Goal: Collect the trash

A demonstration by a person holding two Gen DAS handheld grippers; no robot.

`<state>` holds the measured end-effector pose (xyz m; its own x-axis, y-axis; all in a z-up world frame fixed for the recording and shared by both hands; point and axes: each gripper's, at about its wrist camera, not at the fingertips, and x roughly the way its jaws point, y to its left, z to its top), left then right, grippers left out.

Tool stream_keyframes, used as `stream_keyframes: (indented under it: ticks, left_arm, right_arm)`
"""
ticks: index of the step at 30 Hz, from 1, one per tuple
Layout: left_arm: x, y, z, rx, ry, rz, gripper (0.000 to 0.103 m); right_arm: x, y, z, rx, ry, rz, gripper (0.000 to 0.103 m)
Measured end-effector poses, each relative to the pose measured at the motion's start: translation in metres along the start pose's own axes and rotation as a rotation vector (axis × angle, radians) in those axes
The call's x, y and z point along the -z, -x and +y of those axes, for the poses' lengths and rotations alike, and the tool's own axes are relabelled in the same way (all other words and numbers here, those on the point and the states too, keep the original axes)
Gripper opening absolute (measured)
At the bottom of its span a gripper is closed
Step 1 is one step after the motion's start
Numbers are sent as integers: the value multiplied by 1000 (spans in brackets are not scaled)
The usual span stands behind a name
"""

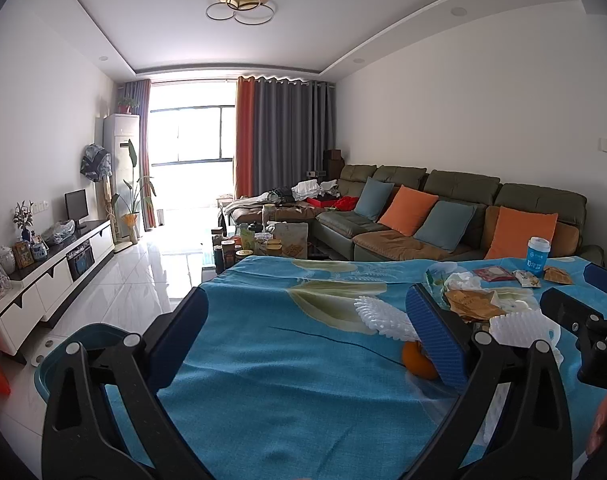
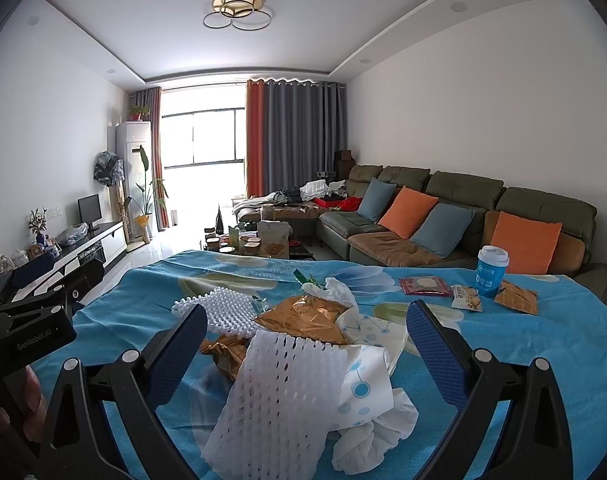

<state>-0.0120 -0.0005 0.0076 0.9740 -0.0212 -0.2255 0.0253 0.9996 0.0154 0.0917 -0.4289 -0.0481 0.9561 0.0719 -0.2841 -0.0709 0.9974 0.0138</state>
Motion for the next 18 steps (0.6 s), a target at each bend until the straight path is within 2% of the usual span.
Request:
stream_keyframes:
  ticks: [18]
  left_arm:
    - [0, 0, -1, 0, 1, 0, 97]
  right_arm:
    - [-1, -1, -1, -1, -2, 2, 96]
